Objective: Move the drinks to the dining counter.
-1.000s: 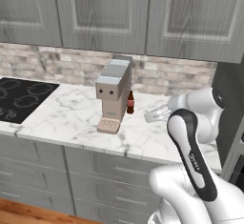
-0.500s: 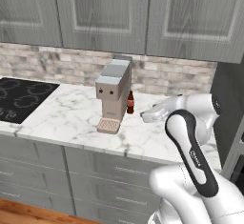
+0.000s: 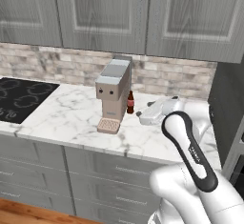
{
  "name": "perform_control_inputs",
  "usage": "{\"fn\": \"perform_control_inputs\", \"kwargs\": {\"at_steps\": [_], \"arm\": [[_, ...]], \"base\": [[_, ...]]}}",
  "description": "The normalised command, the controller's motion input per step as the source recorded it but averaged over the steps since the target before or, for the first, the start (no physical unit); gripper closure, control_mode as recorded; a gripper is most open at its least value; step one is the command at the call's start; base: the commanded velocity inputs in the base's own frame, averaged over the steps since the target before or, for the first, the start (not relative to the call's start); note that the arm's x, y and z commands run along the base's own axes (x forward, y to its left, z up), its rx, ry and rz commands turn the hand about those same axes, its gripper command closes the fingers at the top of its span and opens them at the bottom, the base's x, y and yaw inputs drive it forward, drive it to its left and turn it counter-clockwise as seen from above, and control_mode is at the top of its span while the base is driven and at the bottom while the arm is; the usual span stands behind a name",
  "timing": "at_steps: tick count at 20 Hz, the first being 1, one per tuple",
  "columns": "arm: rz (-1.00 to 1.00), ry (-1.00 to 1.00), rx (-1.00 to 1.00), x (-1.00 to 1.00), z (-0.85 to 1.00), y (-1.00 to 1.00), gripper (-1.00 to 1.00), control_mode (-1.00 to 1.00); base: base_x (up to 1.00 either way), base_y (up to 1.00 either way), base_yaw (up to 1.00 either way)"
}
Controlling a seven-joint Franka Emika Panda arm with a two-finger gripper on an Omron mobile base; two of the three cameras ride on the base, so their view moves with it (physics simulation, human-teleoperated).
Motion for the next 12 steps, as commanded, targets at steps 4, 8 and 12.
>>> {"fn": "perform_control_inputs", "kwargs": {"at_steps": [4, 8, 12], "arm": [[0.07, -0.15, 0.02, 0.25, -0.02, 0.00, -1.00, -1.00], [0.09, -0.07, 0.00, 0.32, -0.02, 0.00, -1.00, -1.00], [0.10, 0.00, 0.00, 0.19, -0.02, 0.00, -1.00, -1.00]], "base": [[0.00, 0.00, 0.00], [0.00, 0.00, 0.00], [0.00, 0.00, 0.00]]}}
